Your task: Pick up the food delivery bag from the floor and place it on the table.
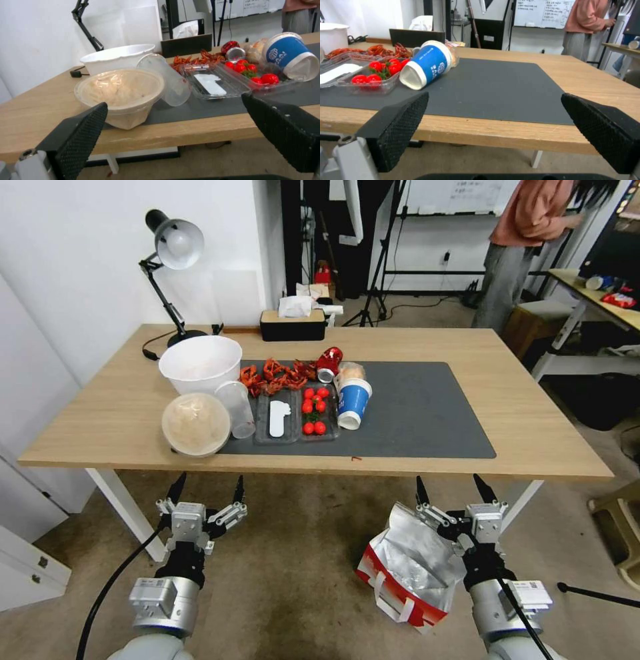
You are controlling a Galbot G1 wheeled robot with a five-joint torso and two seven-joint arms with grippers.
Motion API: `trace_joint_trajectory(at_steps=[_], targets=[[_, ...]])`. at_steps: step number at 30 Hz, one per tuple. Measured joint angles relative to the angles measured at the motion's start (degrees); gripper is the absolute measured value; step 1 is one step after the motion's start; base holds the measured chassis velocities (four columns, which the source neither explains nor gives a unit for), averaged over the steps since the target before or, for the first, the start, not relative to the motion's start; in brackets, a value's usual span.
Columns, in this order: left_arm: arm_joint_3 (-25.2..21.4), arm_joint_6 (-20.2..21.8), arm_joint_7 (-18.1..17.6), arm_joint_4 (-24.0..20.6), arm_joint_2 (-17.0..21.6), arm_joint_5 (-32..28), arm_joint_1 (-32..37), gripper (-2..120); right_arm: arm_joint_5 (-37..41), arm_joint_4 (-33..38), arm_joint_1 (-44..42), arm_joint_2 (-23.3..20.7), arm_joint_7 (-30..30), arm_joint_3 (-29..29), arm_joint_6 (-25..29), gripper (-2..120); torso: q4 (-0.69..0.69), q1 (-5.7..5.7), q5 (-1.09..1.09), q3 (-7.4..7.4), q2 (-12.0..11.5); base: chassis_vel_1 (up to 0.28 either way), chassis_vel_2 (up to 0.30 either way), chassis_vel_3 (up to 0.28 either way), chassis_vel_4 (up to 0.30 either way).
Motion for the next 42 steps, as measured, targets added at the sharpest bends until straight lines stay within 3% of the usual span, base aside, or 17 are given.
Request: trace_joint_trajectory(at_steps=[20, 22, 24, 25, 28, 42], targets=[[0.0, 0.1, -0.3, 0.0, 0.0, -0.1, 0.1, 100, 0.3, 0.0, -0.1, 0.0, -0.1, 0.0, -0.1, 100, 0.0, 0.0, 0.0, 0.0, 0.0, 0.0, 0.0, 0.0, 0.0], [0.3, 1.6, -2.1, -1.2, 0.1, -1.6, 0.8, 100, 2.9, 0.1, -1.3, 0.4, -1.7, 0.3, -1.3, 100, 0.01, 0.01, -0.01, 0.0, 0.0, 0.0, 0.0, 0.0, 0.0], [1.0, 5.3, -6.5, -4.0, 0.3, -5.2, 2.5, 100, 7.8, 0.3, -3.6, 1.3, -4.6, 0.7, -4.1, 100, -0.03, 0.0, 0.01, 0.0, 0.0, 0.0, 0.0, 0.0, 0.0], [1.0, 5.3, -6.5, -4.0, 0.3, -5.2, 2.5, 100, 7.8, 0.3, -3.6, 1.3, -4.6, 0.7, -4.1, 100, -0.03, 0.0, 0.01, 0.0, 0.0, 0.0, 0.0, 0.0, 0.0], [2.3, 9.3, -12.6, -8.0, 0.3, -10.9, 5.6, 100, 10.6, 0.5, -3.7, 1.4, -5.8, 1.1, -3.0, 100, 0.01, 0.0, 0.02, 0.0, 0.0, 0.0, 0.0, 0.0, 0.0], [5.6, 3.9, -13.5, -7.3, -0.5, -11.4, 8.2, 100, 12.5, 0.6, -3.5, 0.7, -4.9, 3.5, -2.3, 100, 0.0, 0.0, 0.0, 0.0, 0.0, 0.0, 0.0, 0.0, 0.0]])
